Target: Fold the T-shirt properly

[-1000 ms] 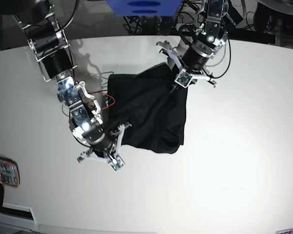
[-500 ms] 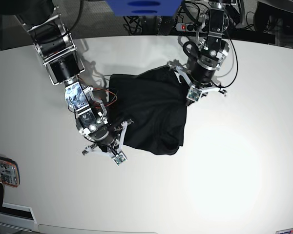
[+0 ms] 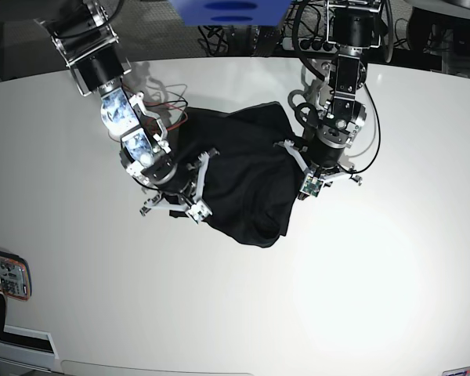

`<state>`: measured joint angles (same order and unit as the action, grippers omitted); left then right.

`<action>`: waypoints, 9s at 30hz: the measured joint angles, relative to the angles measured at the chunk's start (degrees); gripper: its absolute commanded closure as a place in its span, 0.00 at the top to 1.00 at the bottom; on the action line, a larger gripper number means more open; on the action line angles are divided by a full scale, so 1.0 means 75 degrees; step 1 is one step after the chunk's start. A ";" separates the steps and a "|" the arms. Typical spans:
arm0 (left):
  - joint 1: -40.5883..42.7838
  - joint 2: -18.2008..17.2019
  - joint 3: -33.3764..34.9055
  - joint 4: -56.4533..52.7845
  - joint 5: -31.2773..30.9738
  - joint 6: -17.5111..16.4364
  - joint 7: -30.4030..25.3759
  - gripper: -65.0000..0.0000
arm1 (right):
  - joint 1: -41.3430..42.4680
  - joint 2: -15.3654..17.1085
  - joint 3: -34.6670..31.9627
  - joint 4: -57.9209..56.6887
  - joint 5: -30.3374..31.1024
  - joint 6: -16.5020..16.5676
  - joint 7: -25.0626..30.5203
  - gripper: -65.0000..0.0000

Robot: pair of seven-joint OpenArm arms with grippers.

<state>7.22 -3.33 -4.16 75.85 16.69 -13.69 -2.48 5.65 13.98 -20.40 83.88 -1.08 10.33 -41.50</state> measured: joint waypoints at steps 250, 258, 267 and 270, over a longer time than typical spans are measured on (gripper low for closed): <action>0.4511 0.0463 -0.1620 0.4293 0.0743 -0.0029 -0.7764 0.00 | -0.4648 0.0927 0.5779 0.0469 -0.0090 0.0434 1.3038 0.00; 0.5254 -0.0262 -0.1903 0.3998 0.0737 -0.0017 -0.7676 0.00 | -0.5761 0.0935 0.5977 -0.0227 -0.0117 0.0431 1.4105 0.00; 0.6167 -0.0574 -0.1871 0.2704 0.0740 0.0012 -0.7694 0.00 | -0.6776 0.0953 0.6289 -0.0962 -0.0052 0.0379 1.4120 0.00; 0.6271 -0.0583 -0.1886 0.2052 0.0749 -0.0012 -0.7612 0.00 | -0.7146 0.0924 0.6292 -0.1367 -0.0096 0.0408 1.4093 0.00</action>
<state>54.26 -7.70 -18.31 91.24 22.31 -13.78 -59.57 -47.94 20.91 26.79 73.63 -1.80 13.39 64.20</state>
